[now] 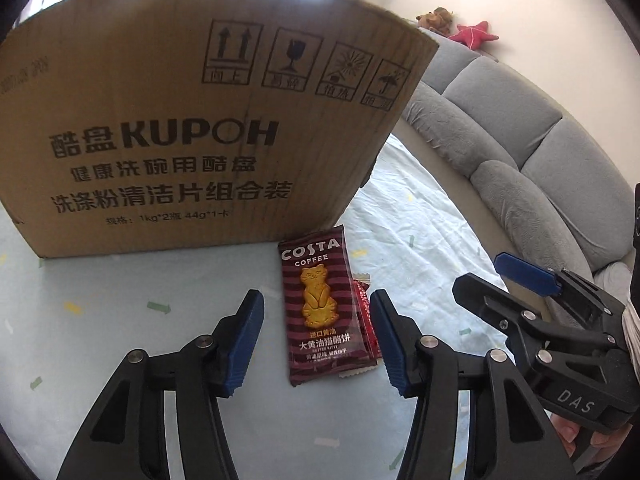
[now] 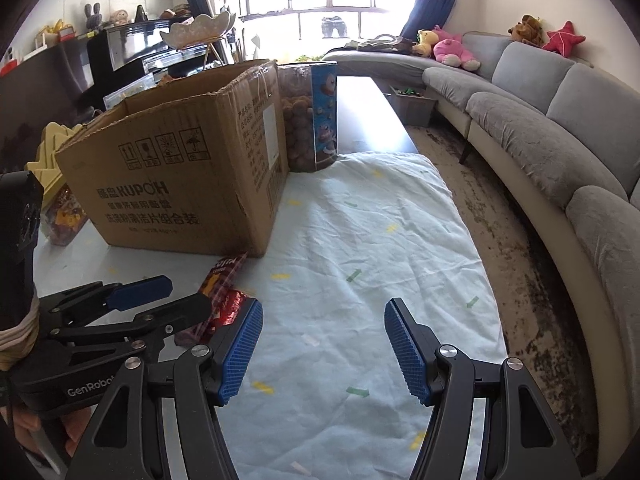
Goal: Organize snacks
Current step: 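Move both tools back to the Costa biscuit pack and red chocolate, then grasp the Costa biscuit pack with the left gripper while the right grasps the red chocolate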
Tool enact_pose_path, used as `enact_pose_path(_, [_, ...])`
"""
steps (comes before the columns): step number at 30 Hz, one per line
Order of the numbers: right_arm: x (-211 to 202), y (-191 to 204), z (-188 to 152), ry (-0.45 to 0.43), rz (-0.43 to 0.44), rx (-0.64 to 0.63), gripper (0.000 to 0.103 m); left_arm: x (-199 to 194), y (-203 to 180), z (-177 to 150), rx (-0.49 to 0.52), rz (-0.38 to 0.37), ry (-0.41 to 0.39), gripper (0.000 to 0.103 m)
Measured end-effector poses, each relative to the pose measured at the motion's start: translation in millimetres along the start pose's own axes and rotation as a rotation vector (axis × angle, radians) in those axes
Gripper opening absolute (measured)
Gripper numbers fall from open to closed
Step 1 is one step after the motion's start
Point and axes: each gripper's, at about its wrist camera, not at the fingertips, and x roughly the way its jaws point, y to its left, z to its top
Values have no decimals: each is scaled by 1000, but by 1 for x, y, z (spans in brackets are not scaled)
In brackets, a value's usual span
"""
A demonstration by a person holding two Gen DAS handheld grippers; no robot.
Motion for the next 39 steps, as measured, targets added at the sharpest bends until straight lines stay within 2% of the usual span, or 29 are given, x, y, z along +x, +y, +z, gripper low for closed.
enact_pose_path(11, [8, 1, -1, 21, -19, 1, 65, 18, 12, 1, -52, -47, 8, 49])
enact_pose_path(20, [9, 1, -3, 21, 0, 11, 65, 21, 10, 0, -61, -69, 10, 37])
enact_pose_path(30, [8, 6, -3, 7, 41, 7, 65, -4, 7, -7, -20, 25, -31, 35])
enact_pose_path(39, [15, 39, -8, 18, 94, -54, 65, -43, 27, -20, -27, 147, -79, 35])
